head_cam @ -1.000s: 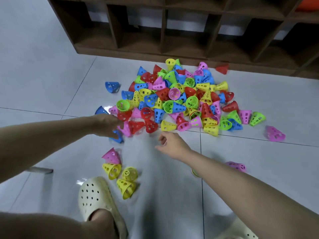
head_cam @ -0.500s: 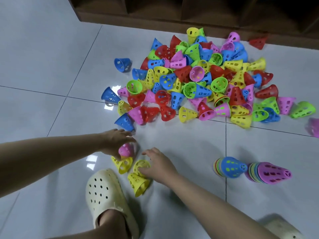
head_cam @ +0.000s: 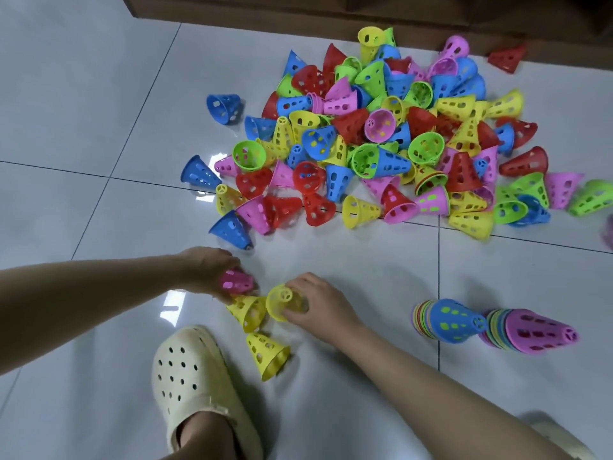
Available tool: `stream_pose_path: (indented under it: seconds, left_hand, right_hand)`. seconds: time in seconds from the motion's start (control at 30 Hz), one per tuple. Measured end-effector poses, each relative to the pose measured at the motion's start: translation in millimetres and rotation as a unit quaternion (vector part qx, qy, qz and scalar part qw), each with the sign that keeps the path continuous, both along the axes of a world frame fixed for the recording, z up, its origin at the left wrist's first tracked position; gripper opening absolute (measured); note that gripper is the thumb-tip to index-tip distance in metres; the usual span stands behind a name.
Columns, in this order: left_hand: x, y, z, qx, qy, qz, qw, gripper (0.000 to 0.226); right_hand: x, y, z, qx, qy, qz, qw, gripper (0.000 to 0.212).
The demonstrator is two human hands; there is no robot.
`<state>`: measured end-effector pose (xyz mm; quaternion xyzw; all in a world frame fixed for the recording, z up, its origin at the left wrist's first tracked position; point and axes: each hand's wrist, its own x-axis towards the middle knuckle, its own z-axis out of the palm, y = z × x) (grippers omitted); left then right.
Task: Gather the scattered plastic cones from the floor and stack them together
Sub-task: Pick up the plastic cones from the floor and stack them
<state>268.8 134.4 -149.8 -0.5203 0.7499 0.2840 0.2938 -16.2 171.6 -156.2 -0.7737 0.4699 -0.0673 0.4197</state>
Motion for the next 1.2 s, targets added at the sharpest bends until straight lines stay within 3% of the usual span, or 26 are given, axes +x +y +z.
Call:
stream_pose_path:
  seconds: [0.1,0.27,0.4,0.5,0.87,1.0,1.2]
  left_hand:
    - [-14,-5,7,-0.002,0.036,0.06,0.998,0.065]
    - [-75,-22,52,-0.05,0.148,0.081,0.984,0.057]
    - [-137,-31,85,-0.069,0.322,0.111,0.938,0.038]
    - [-186,-33,94,-0.072,0.386,0.096,0.915,0.038]
    - [-310,-16,92,-0.112,0.436,0.055,0.891,0.07]
    - [-322,-10,75,-0.095,0.433,0.029,0.896,0.062]
    - [-332,-6,58,-0.096,0.421,-0.017,0.902,0.058]
  right_hand:
    - [-19,-18,26,-0.029,-0.021,-0.027,0.999,0.043]
    - [-82,-52,96,-0.094,-0.008,0.023,0.995,0.045]
    - [-151,-70,138,-0.12,0.017,0.002,0.993,0.044]
    - [-196,-76,154,-0.139,0.038,-0.03,0.989,0.044]
    - [-312,-42,158,-0.129,0.156,-0.074,0.976,0.039]
    - [-329,-29,148,-0.11,0.196,-0.076,0.971,0.045]
    - [-349,-16,135,-0.078,0.22,-0.078,0.969,0.034]
